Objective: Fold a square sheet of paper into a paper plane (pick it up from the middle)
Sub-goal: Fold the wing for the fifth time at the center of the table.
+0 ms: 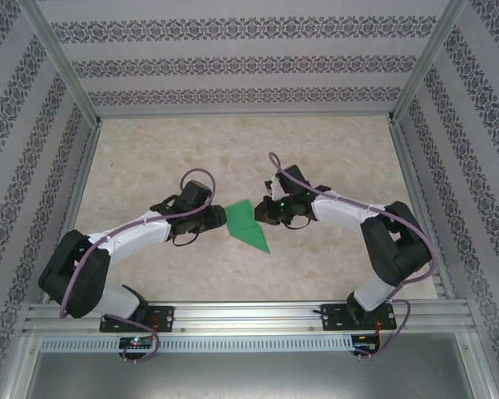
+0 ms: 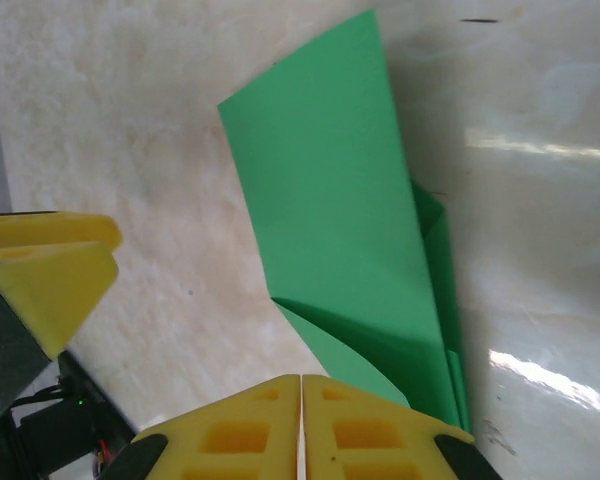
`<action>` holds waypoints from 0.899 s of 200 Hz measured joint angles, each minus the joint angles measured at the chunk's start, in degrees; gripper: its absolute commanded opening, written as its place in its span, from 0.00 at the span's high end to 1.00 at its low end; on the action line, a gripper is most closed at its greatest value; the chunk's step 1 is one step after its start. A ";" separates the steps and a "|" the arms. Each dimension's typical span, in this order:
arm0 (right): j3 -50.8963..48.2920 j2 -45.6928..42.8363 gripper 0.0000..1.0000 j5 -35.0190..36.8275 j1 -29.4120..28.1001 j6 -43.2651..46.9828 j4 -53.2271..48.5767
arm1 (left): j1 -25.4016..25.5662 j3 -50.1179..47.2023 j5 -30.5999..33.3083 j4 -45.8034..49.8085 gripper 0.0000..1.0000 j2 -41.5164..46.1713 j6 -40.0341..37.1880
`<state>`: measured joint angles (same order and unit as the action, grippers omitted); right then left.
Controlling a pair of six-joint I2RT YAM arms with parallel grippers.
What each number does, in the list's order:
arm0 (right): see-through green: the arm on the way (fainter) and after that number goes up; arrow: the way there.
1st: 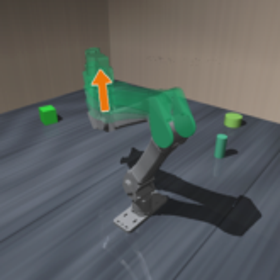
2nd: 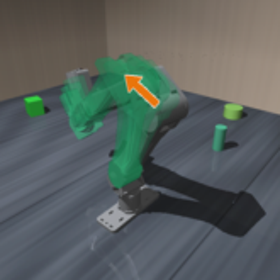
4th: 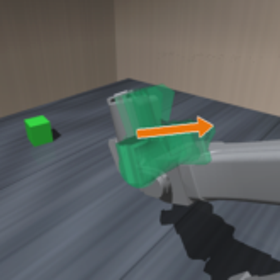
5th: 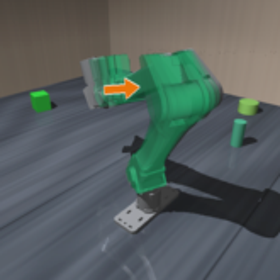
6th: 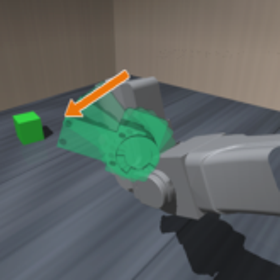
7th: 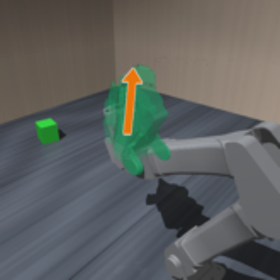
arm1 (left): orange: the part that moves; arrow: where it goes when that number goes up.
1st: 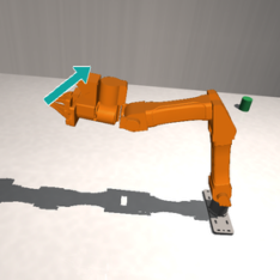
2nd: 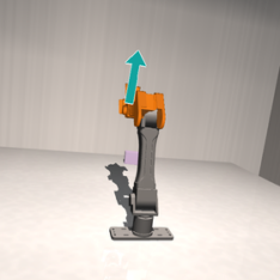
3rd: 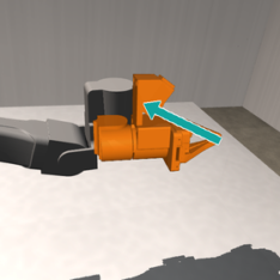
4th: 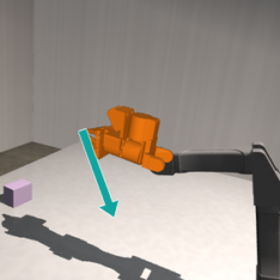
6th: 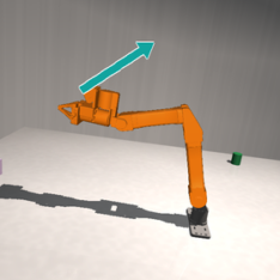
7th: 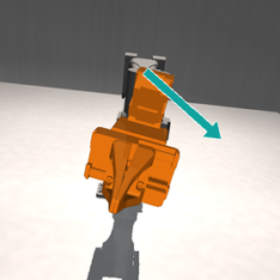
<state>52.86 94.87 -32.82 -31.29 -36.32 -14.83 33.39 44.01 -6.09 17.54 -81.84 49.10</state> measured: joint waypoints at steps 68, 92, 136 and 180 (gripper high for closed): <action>-2.01 5.05 0.92 -2.36 0.85 0.22 3.93 | 0.17 0.09 -4.22 -1.68 0.44 -3.93 1.18; -2.80 5.07 0.91 -2.49 1.81 0.26 4.83 | 0.50 0.42 -4.61 -1.73 0.43 -4.74 1.29; -3.82 6.67 0.89 -3.37 2.58 0.20 7.28 | 0.52 1.81 -5.92 -1.88 0.42 -6.73 1.38; -4.50 8.81 0.87 -3.54 2.93 0.17 8.20 | 1.18 2.40 -6.95 -2.19 0.40 -7.39 1.57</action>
<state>48.36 103.68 -36.36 -28.36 -36.14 -6.63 34.57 46.41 -13.04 15.35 -89.23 50.68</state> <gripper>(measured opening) 0.130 0.594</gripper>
